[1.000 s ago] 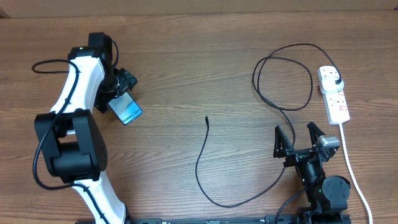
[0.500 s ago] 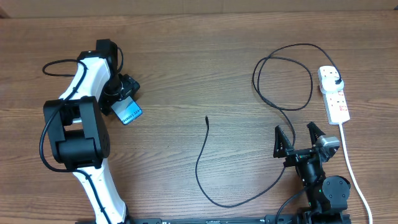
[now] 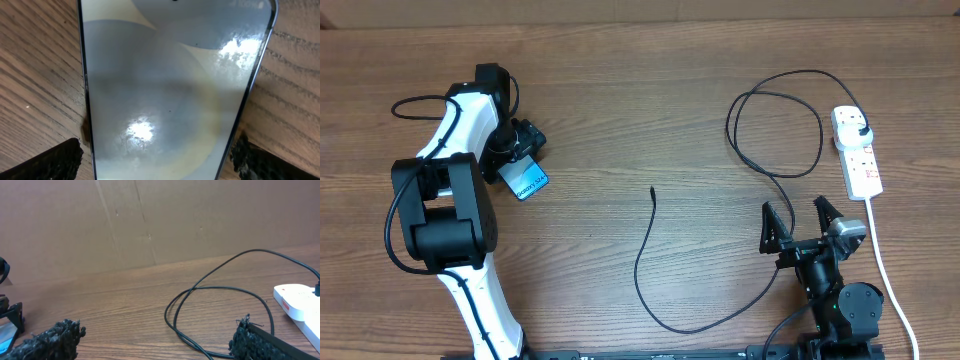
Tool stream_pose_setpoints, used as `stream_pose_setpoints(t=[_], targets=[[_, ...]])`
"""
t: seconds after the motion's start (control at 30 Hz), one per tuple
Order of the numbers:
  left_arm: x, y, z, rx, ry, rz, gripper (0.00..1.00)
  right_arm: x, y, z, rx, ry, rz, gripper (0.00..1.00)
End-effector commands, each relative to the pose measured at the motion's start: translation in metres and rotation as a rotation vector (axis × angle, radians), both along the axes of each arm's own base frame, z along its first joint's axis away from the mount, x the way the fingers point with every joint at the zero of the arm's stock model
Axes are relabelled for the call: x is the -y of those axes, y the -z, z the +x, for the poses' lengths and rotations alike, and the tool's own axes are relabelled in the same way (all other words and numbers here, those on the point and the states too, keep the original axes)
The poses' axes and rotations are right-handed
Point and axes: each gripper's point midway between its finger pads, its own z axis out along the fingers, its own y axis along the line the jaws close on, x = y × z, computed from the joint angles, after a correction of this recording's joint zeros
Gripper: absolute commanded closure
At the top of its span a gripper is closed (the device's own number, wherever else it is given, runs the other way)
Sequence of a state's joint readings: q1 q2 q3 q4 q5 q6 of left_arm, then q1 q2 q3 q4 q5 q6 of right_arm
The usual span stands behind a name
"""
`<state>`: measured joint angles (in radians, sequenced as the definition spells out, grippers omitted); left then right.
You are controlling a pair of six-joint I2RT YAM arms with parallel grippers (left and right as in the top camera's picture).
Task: Plug charger to phone and switch on socket
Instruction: 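Close the left gripper on the phone's bottom edge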
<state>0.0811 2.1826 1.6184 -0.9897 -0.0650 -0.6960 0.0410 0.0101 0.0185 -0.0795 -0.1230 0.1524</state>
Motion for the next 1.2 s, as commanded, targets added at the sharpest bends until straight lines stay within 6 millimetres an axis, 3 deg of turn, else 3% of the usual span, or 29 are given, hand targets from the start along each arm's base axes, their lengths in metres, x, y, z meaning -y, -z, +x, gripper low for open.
stream_pose_setpoints(t=[0.0, 0.23, 1.17], targets=[[-0.004, 0.004, 0.005, 0.001, 0.017, 0.014, 0.00, 0.000, 0.003, 0.000, 0.002, 0.004, -0.008, 0.00], [-0.003, 0.020, -0.003, -0.010, 0.016, 0.012, 0.00, 0.000, 0.003, 0.000, 0.002, 0.004, -0.008, 0.00], [-0.002, 0.020, -0.007, -0.025, 0.025, 0.003, 0.00, 0.000, 0.003, 0.000, 0.002, 0.004, -0.008, 0.00]])
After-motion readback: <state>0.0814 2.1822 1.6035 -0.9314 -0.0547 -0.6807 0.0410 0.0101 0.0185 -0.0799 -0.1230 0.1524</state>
